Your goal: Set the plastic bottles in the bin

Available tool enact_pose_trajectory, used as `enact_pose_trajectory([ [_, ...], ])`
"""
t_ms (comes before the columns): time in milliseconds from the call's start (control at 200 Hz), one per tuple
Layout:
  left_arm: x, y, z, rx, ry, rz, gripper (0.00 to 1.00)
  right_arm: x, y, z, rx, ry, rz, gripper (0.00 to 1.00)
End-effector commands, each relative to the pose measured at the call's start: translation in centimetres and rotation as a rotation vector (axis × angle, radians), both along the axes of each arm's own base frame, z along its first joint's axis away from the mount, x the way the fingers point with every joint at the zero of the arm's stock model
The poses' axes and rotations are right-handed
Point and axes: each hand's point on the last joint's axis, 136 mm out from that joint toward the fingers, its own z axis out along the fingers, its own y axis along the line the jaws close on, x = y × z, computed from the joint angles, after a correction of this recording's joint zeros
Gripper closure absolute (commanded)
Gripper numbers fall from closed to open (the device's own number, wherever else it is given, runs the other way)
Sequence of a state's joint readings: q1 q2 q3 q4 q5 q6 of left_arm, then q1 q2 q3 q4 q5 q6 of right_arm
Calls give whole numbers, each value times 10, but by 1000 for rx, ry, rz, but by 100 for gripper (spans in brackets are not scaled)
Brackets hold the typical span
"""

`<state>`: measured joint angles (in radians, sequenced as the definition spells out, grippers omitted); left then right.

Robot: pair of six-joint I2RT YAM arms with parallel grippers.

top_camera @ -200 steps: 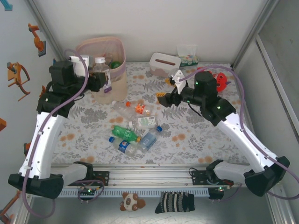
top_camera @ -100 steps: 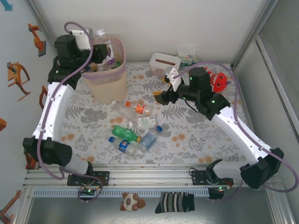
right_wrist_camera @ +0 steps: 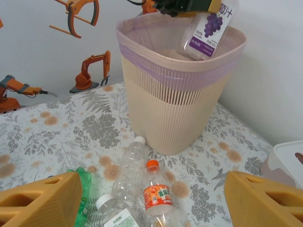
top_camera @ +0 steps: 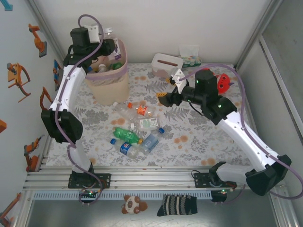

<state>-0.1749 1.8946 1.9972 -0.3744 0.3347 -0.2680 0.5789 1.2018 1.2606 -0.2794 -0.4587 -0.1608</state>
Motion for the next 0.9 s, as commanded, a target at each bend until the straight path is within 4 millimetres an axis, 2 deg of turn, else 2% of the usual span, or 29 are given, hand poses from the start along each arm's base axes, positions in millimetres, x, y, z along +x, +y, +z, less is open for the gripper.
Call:
enact_pose_trajectory([
  [0,-2,-4,-3,-45,46,-20,68,-5,-3,1,21,2,-13,22],
  [215,1,-13,-54,-73,199,-47,68,-3,-6,-2,23,4,-36,23],
  [456,-7,-12,-106,-68,357,-32,67,-3,-8,-5,4,5,-43,23],
  [746,-12,-4,-156,-43,485,-9,64,-6,-12,-9,3,3,-60,23],
  [896,-9,2,-174,-35,527,11,60,-7,-14,-8,-3,-2,-64,23],
])
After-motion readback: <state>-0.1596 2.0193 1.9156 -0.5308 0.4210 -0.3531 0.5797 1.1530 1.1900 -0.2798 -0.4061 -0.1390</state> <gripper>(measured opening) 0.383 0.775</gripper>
